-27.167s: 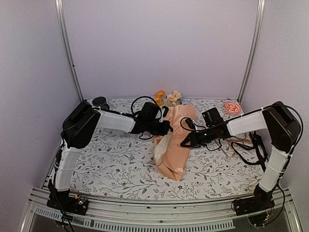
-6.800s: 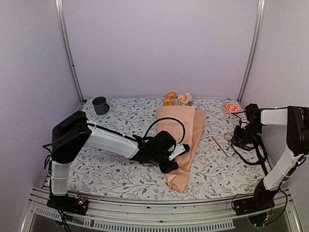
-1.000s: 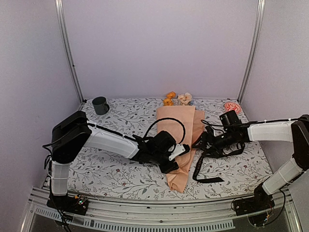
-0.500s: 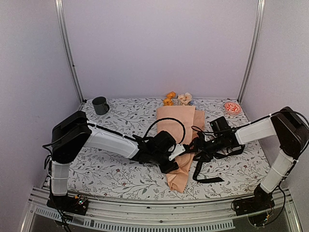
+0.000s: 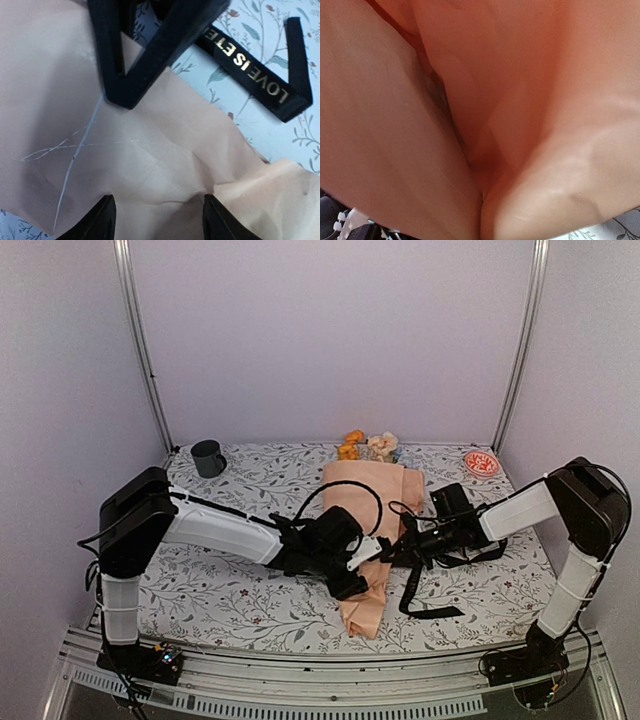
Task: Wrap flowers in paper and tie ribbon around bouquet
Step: Pick up the folded bouquet from the center of the board, then pick up the ribbon from the center of the board.
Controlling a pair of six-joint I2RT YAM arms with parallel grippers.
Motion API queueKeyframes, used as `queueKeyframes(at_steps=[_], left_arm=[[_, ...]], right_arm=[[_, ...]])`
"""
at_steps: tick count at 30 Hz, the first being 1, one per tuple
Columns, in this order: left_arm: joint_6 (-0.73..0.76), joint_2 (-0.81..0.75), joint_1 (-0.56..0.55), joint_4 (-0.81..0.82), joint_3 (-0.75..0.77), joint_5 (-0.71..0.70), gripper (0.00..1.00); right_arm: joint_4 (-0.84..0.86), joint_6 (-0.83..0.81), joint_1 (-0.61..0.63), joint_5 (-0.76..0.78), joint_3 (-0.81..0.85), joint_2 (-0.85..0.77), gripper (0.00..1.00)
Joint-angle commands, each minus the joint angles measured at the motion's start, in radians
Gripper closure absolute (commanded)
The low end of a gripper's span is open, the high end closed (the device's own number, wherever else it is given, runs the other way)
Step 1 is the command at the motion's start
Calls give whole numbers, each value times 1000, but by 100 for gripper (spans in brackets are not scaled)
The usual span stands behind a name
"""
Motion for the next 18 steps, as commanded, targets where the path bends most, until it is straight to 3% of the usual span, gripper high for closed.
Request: queueKeyframes(at_steps=[1,6,12,18], left_arm=[[32,-134,-42,-59,55,89,35],[-4,-62,-63,-92,191,233,30],[-47,115,-82,-220,377,225,28],[177,166,-172,-187,400,189,18]], right_arm=[[46,-4,4,-27,47,21,99],[5,-38,2,-19,94,39,99],[-40,-91,-13,-20,143,58,99],[-130,-162,-21,-17,218,95,99]])
